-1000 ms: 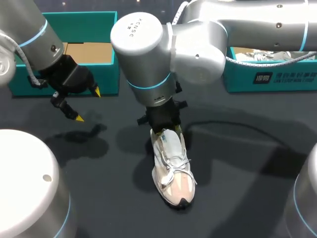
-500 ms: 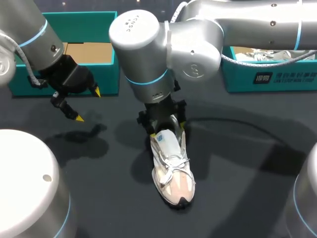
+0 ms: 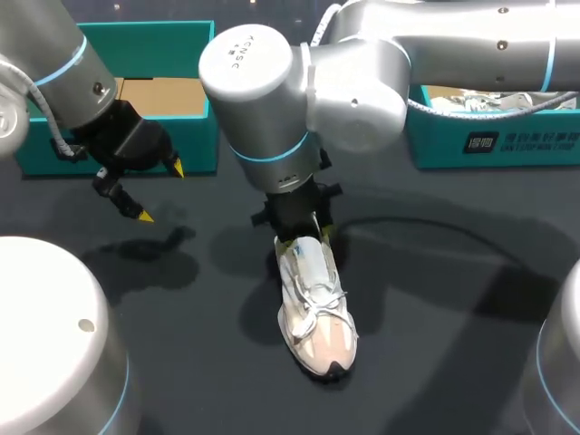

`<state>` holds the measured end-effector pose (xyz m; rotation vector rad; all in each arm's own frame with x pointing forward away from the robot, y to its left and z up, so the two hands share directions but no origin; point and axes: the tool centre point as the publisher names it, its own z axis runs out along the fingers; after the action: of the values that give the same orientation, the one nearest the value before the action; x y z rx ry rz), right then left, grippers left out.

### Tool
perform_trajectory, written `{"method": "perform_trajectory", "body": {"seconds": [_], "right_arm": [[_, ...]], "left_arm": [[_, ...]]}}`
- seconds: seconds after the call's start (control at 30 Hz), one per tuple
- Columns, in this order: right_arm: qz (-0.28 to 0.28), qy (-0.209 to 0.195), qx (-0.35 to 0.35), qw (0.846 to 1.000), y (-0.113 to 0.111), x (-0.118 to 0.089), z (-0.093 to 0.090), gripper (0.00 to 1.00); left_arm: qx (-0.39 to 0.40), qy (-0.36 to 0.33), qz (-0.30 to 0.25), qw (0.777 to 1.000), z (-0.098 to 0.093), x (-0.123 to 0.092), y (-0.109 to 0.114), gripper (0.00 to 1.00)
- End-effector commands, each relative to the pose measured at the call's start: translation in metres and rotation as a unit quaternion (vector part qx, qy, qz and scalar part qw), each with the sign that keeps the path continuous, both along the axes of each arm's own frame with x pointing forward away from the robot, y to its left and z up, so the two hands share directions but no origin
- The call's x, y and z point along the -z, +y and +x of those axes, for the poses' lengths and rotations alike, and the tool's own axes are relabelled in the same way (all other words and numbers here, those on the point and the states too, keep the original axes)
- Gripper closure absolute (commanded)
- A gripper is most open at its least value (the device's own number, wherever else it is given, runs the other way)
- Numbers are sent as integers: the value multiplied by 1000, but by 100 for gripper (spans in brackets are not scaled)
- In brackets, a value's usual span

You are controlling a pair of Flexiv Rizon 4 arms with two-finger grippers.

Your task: Take the shoe out of the shoebox, open the shoe tongue, remove and reinsert the insole, then place the shoe into the shoebox

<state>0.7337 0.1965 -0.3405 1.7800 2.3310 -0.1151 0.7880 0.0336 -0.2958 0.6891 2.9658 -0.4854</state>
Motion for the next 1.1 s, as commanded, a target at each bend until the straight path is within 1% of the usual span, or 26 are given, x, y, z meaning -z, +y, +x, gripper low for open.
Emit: {"method": "perform_trajectory", "body": {"seconds": [0.03,0.17,0.3,0.37,0.5,0.7,0.77,0.87,1.1], "right_arm": [[3,-3,0,1000,-1,-2,1,33],[5,-4,-2,1000,-1,-6,0,31],[3,-2,-5,1000,-1,-8,-3,18],[2,-2,-5,1000,-2,-9,-5,15],[1,6,0,1000,-5,-7,-8,13],[-4,23,2,1000,-9,-4,-10,1],[-4,24,1,1000,-9,-4,-10,0],[-2,14,0,1000,-7,-6,-9,0],[5,-16,0,1000,-7,-20,-6,0]], "left_arm": [[0,-1,1,1000,-1,0,1,0],[0,-1,1,1000,-1,0,1,0],[0,-1,1,1000,-1,0,1,0],[0,-1,1,1000,-1,0,1,0],[0,-1,1,1000,-1,0,1,0],[0,-1,1,1000,-1,0,1,0],[0,-1,1,1000,-1,0,1,0],[0,-1,1,1000,-1,0,1,0],[0,-1,1,1000,-1,0,1,0]]}}
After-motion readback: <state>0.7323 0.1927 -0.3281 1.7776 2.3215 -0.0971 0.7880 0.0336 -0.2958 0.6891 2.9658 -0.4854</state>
